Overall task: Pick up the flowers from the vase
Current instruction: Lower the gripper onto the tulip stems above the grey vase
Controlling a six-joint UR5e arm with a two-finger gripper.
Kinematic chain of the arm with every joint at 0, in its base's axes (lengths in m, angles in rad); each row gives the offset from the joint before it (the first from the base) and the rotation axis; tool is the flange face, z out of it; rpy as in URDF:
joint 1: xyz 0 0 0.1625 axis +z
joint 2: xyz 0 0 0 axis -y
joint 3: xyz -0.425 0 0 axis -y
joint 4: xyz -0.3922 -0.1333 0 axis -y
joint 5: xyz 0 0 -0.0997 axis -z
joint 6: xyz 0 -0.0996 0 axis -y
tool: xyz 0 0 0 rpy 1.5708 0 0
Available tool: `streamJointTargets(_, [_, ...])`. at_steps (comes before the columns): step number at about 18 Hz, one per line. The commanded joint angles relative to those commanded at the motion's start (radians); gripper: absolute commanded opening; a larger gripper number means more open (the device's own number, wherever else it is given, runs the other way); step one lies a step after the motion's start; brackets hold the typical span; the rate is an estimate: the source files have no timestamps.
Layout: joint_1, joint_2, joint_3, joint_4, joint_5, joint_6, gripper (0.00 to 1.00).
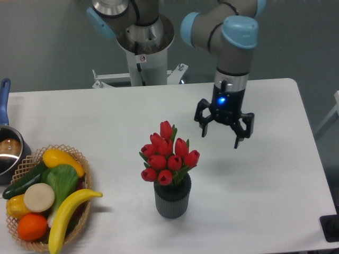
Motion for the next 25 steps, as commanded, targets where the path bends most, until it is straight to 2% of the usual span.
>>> streamJointTargets(4, [-0.011,-0.037,0.032,0.000,-0.147,0.017,1.00])
streamJointTargets(7, [-0.012,-0.075,0.032,0.002,-0.238,0.063,1.00])
streamJointTargets(12, [-0.006,-0.130,0.032,0.002,-0.463,0.066,1.00])
streamJointTargets(17, [-0.003,-0.167,0.034,0.002,-0.535,0.117,1.00])
streamJointTargets(20, [0.008,-0.176,0.035,0.002,-0.615,0.118,1.00])
streamJointTargets(23, [0.015,-0.176,0.034,0.000,-0.637,0.121,1.00])
streamJointTargets(25, [0.017,-0.176,0.029,0.000,-0.637,0.120,0.90])
